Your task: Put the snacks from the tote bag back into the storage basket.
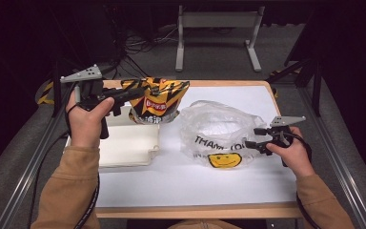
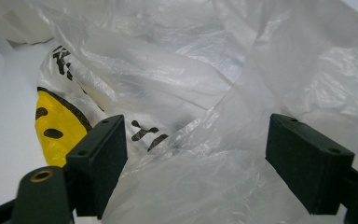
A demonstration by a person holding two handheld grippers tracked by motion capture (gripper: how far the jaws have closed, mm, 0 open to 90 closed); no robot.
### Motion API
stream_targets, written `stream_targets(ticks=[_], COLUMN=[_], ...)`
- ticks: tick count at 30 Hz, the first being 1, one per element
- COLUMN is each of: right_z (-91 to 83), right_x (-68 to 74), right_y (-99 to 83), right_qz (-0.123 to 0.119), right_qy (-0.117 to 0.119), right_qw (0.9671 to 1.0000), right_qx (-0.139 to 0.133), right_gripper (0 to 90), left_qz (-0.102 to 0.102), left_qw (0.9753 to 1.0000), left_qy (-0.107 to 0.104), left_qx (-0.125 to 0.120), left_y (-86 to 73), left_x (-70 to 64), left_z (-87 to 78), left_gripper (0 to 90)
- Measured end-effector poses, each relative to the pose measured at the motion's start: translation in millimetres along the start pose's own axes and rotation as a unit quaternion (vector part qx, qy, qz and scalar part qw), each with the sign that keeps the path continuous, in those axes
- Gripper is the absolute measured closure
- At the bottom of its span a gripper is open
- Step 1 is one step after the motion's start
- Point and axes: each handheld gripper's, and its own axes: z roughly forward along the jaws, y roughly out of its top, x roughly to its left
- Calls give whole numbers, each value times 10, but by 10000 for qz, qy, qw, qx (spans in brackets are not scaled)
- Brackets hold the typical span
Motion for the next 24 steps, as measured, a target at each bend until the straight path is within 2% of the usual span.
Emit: stream_targets(ticks=[7,16,24], right_z=[1,19,19], right_x=[7,20,30], right_y=[-6,-11,-12], right_qz=[-4,-26,-22], right_qy=[-4,-2,-12], right_qw=[10000,10000,10000], right_qx=[8,48,34], right_gripper=[213,211,210], left_qz=[-138,-216,-308], left_qw=[9997,9989,9980], left_qy=[184,412,545], left_qx=[11,-17,54], left_y=[-87,-158,-246], left_x=[102,194,272], left_z=[-136,-285,-345], left_gripper=[888,888,887])
